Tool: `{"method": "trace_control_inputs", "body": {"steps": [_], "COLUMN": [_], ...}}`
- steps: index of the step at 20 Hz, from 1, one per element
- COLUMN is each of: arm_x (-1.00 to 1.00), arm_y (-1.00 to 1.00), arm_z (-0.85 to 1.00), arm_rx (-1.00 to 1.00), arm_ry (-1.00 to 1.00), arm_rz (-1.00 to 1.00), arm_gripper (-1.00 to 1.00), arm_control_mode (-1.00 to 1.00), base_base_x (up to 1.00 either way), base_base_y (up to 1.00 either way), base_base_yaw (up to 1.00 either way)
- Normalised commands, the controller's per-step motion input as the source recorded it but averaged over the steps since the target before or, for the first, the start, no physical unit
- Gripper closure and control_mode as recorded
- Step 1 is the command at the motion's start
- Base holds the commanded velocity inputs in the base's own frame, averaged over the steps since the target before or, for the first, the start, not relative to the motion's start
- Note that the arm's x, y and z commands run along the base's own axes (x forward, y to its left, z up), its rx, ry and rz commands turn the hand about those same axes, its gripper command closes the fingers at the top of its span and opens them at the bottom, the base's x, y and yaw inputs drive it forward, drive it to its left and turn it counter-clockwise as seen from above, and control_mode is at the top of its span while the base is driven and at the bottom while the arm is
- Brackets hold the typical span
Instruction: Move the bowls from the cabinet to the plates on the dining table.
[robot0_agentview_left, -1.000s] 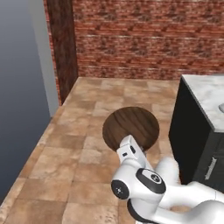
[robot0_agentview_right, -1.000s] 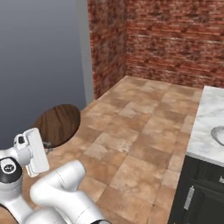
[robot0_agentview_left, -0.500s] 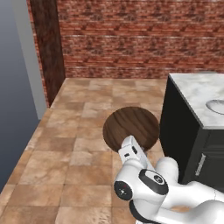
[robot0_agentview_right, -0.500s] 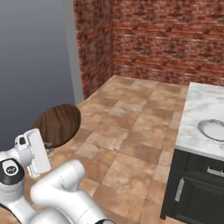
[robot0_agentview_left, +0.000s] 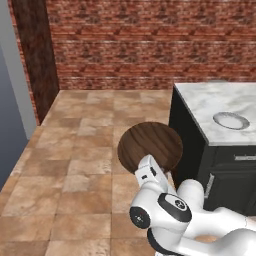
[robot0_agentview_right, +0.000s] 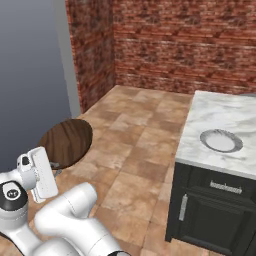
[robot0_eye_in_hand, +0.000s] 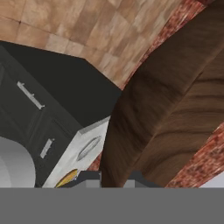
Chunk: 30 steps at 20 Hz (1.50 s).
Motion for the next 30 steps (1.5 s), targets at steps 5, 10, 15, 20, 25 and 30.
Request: {"method": "trace_control_inputs", "body": {"steps": [5, 10, 15, 20, 25, 30], "arm_x": [0.0, 0.0, 0.0, 0.0, 0.0, 0.0], "arm_y": [0.0, 0.0, 0.0, 0.0, 0.0, 0.0], "arm_z": [0.0, 0.0, 0.0, 0.0, 0.0, 0.0], "arm_rx": [0.0, 0.0, 0.0, 0.0, 0.0, 0.0], "arm_ry": [0.0, 0.0, 0.0, 0.0, 0.0, 0.0], "arm_rz": [0.0, 0.0, 0.0, 0.0, 0.0, 0.0], "arm_gripper": [1.0, 1.0, 1.0, 1.0, 1.0, 1.0], "arm_control_mode": [1.0, 1.0, 1.0, 1.0, 1.0, 1.0], "base_base_x": [0.0, 0.0, 0.0, 0.0, 0.05, 0.45], "base_base_y": [-0.6, -0.64, -0.7, -0.61, -0.52, -0.36], "base_base_yaw": [-0.14, -0.17, -0.2, -0.29, -0.36, -0.2]}}
